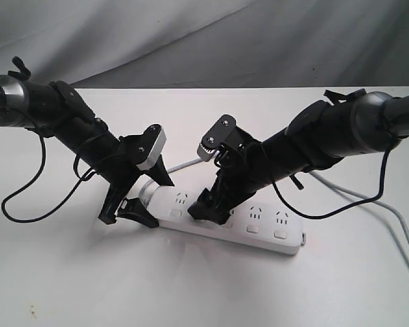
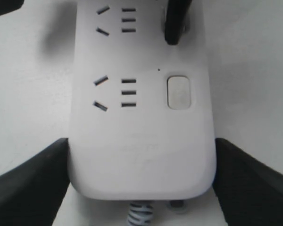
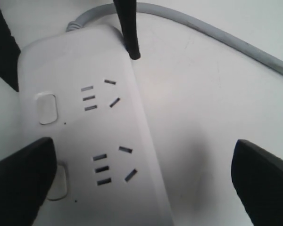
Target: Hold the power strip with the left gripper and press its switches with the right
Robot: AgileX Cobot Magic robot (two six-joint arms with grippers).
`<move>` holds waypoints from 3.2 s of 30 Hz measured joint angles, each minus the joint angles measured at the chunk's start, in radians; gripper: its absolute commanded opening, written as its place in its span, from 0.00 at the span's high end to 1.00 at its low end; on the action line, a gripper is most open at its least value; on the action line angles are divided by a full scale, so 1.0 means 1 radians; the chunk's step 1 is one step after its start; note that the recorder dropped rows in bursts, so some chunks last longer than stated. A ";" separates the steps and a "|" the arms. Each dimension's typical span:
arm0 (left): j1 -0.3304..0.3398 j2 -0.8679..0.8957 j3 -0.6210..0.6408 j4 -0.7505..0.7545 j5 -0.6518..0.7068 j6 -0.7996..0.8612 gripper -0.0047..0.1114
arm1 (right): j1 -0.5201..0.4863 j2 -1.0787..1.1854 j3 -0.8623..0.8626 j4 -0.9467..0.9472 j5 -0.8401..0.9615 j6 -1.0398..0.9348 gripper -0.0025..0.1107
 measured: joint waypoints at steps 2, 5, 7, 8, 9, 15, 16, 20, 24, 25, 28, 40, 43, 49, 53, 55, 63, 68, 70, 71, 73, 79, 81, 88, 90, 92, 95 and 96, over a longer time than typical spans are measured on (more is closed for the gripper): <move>0.000 0.000 0.000 0.000 0.000 0.000 0.65 | 0.000 -0.006 0.002 0.004 -0.002 -0.020 0.17; 0.000 0.000 0.000 0.000 0.000 0.000 0.65 | 0.000 -0.013 0.007 -0.004 -0.002 -0.032 0.17; 0.000 0.000 0.000 0.000 0.000 0.000 0.65 | 0.000 -0.015 0.008 -0.006 -0.002 -0.034 0.17; 0.000 0.000 0.000 0.000 0.000 0.000 0.65 | 0.000 -0.015 0.008 -0.008 -0.002 -0.034 0.17; 0.000 0.000 0.000 0.000 0.000 0.000 0.65 | 0.000 -0.015 0.008 -0.008 -0.002 -0.036 0.17; 0.000 0.000 0.000 0.000 0.000 0.000 0.65 | 0.000 -0.015 0.008 -0.034 -0.021 -0.038 0.17; 0.000 0.000 0.000 0.000 0.000 0.000 0.65 | 0.000 -0.015 0.008 -0.039 -0.029 -0.038 0.17; 0.000 0.000 0.000 0.000 0.000 0.000 0.65 | 0.000 -0.015 0.020 -0.035 -0.038 -0.035 0.17; 0.000 0.000 0.000 0.000 0.000 0.000 0.65 | 0.000 -0.023 0.022 0.005 -0.033 -0.057 0.17; 0.000 0.000 0.000 0.000 0.000 0.000 0.65 | 0.000 -0.031 0.024 0.023 -0.033 -0.082 0.17; 0.000 0.000 0.000 0.000 0.002 0.000 0.65 | -0.002 -0.060 0.040 0.059 -0.033 -0.163 0.17; 0.000 0.000 0.000 0.002 0.002 0.000 0.65 | -0.086 -0.226 0.062 0.093 0.032 -0.226 0.17; 0.000 0.000 0.000 0.002 0.002 0.000 0.65 | -0.118 -0.226 0.093 0.101 0.046 -0.251 0.17; 0.000 0.000 0.000 0.002 0.002 0.000 0.65 | -0.112 -0.224 0.143 0.151 0.059 -0.316 0.17; 0.000 0.000 0.000 0.002 0.002 0.000 0.65 | -0.111 -0.186 0.150 0.182 0.060 -0.343 0.17; 0.000 0.000 0.000 0.002 0.002 0.000 0.65 | -0.111 -0.163 0.151 0.186 0.060 -0.345 0.17; 0.000 0.000 0.000 0.002 0.002 0.000 0.65 | -0.111 -0.128 0.151 0.190 0.063 -0.348 0.17; 0.000 0.000 0.000 0.002 0.002 0.000 0.65 | -0.111 -0.095 0.151 0.194 0.066 -0.352 0.17; 0.000 0.000 0.000 0.002 0.002 0.000 0.65 | -0.111 -0.090 0.151 0.197 0.068 -0.352 0.17; 0.000 0.000 0.000 0.002 0.002 0.000 0.65 | -0.111 -0.090 0.151 0.197 0.066 -0.352 0.17; 0.000 0.000 0.000 0.002 0.002 0.000 0.65 | -0.111 -0.089 0.151 0.198 0.057 -0.352 0.17; 0.000 0.000 0.000 0.002 0.002 0.000 0.65 | -0.111 -0.089 0.151 0.205 0.042 -0.352 0.17; 0.000 0.000 0.000 0.002 0.002 0.000 0.65 | -0.111 -0.089 0.151 0.203 0.042 -0.352 0.17; 0.000 0.000 0.000 0.002 0.002 0.000 0.65 | -0.111 -0.069 0.149 0.199 0.050 -0.339 0.17; 0.000 0.000 0.000 0.002 0.002 0.000 0.65 | -0.111 -0.056 0.147 0.201 0.061 -0.330 0.17; 0.000 0.000 0.000 0.002 0.002 0.000 0.65 | -0.111 -0.053 0.145 0.206 0.063 -0.328 0.17; 0.000 0.000 0.000 0.002 0.002 0.000 0.65 | -0.111 -0.051 0.145 0.211 0.063 -0.324 0.17; 0.000 0.000 0.000 0.002 0.002 0.000 0.65 | -0.111 -0.053 0.145 0.215 0.063 -0.324 0.17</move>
